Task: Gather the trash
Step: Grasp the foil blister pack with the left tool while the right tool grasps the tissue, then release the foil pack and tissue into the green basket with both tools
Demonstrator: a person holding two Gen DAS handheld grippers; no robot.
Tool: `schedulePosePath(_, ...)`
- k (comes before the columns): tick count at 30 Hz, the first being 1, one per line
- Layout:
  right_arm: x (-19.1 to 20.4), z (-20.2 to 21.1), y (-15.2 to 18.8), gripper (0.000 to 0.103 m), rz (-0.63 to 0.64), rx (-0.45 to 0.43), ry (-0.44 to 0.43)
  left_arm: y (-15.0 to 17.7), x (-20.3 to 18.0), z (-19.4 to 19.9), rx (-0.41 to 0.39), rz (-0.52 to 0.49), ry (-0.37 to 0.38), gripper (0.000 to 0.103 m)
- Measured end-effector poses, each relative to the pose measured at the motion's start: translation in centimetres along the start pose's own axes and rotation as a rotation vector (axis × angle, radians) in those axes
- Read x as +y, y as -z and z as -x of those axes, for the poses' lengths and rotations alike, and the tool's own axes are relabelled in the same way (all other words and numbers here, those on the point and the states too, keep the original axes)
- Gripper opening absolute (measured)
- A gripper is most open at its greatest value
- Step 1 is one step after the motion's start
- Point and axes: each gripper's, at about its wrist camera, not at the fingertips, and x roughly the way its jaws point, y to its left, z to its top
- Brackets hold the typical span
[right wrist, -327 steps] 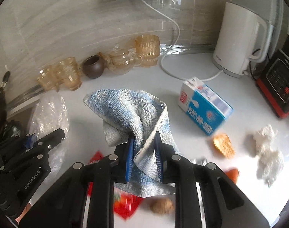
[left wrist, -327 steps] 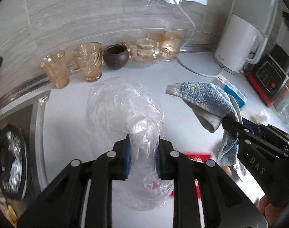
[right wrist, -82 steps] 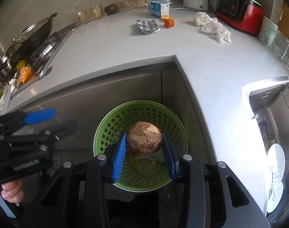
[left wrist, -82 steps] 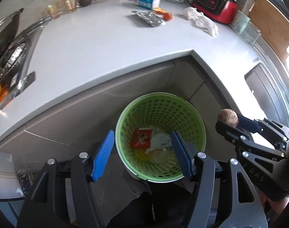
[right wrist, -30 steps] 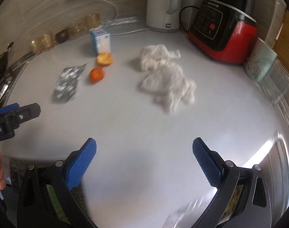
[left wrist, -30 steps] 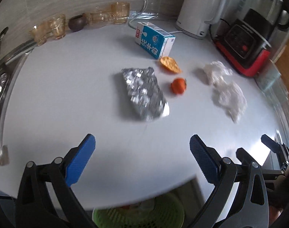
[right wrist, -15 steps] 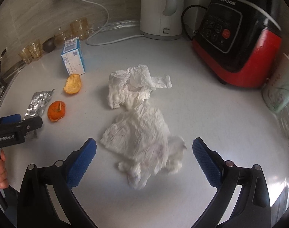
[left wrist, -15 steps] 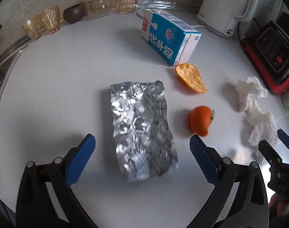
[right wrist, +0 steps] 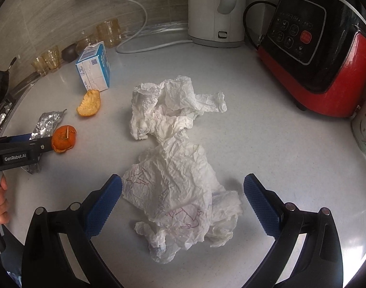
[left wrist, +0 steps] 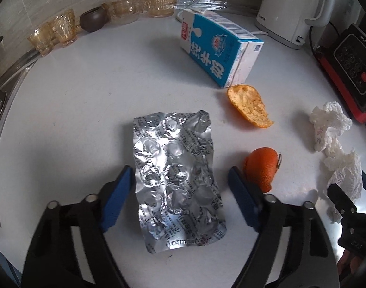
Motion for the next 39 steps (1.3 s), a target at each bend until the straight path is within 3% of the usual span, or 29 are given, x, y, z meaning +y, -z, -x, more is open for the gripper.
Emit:
schedulePosePath(3,0.1,0.3,0.2,0.079,0.011,-0.005,0.007,0.1,-0.1,0.2,-0.011,-0.005,0.006,0.059)
schedulePosePath(8,0.1,1.0,0.5,0.050,0.005,-0.005,-0.013,0.1,0.9,0.4,-0.014,0.029,0.047,0.056)
schedulePosePath(12,-0.2,1.2,0.7,0.034,-0.010,-0.001,-0.023,0.0,1.6,0.4,-0.017,0.046,0.050,0.055)
schedulePosePath(26,1.1,4.9,1.6,0.030,-0.036,-0.015,-0.018,1.8,3.4,5.0,-0.063,0.041,0.090,0.055)
schedulePosePath(39,10.5,13.1,8.0,0.030,-0.054,-0.022,-0.048,11.7,6.9,13.5,-0.075,-0.083,0.100,0.055)
